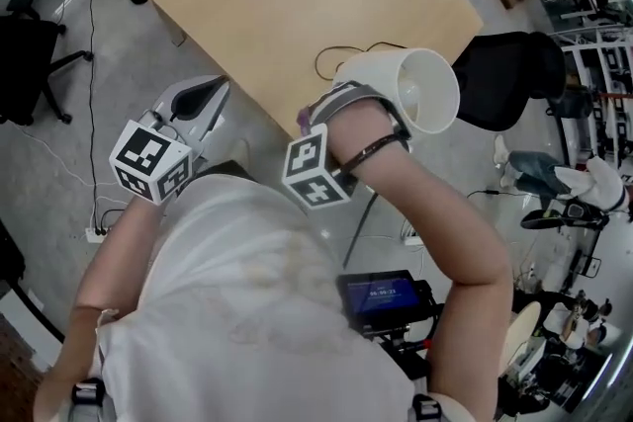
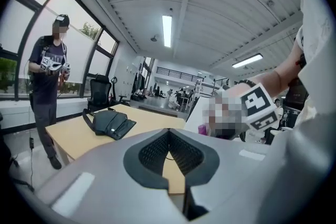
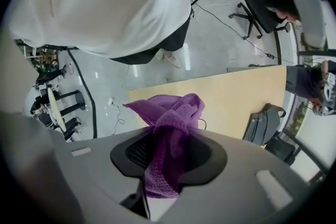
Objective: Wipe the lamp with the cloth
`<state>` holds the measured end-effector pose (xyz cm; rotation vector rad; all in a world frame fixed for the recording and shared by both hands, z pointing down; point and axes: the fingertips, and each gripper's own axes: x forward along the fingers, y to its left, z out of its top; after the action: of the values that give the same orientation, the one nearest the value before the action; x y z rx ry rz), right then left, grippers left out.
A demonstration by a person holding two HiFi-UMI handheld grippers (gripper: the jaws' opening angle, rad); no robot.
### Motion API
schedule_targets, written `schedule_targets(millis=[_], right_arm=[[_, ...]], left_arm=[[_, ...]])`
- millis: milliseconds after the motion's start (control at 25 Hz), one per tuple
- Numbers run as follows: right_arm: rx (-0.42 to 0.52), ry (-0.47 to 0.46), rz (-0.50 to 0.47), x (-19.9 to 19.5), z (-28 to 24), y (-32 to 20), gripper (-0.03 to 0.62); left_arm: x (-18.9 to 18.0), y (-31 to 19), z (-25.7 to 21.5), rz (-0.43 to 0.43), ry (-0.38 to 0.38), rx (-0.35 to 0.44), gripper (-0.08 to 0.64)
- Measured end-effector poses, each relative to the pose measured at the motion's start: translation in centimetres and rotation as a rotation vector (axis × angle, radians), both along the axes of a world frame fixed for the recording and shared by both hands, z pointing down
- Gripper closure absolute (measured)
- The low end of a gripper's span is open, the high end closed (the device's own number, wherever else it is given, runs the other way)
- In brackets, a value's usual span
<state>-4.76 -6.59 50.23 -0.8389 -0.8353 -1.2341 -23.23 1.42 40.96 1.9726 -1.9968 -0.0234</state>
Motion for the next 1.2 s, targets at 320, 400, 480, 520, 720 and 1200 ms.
schedule_targets(millis=[320, 400, 480, 520, 720, 1200], right_arm=[[-0.091, -0.437, 0.11, -1.7, 0.4, 3.7, 0.445], [-0.114, -0.619, 0.176, -2.2, -2.0, 3.5, 0.445], [-0.141, -0.783, 0.256, -1.9, -4.9, 3.1, 0.446], [-0.161, -0.866, 0.305, -1.7, -6.6, 2.8, 0.446], [-0.133, -1.215, 0.461, 0.2, -13.9, -0.2, 0.446], [-0.092, -1.281, 0.518, 2.3, -8.2, -0.7, 0.451]], left_arm=[[2.3, 5.2, 0.3, 0.006, -0.019, -0.05, 0.558], [3.2, 5.5, 0.0, 0.022, -0.024, -0.043, 0.558], [4.3, 5.3, -0.8, 0.04, -0.033, -0.022, 0.558], [4.9, 5.1, -1.1, 0.054, -0.038, -0.014, 0.558], [8.9, 4.0, -2.6, 0.151, -0.081, -0.004, 0.558], [9.0, 5.6, -2.6, 0.162, -0.121, -0.044, 0.558]])
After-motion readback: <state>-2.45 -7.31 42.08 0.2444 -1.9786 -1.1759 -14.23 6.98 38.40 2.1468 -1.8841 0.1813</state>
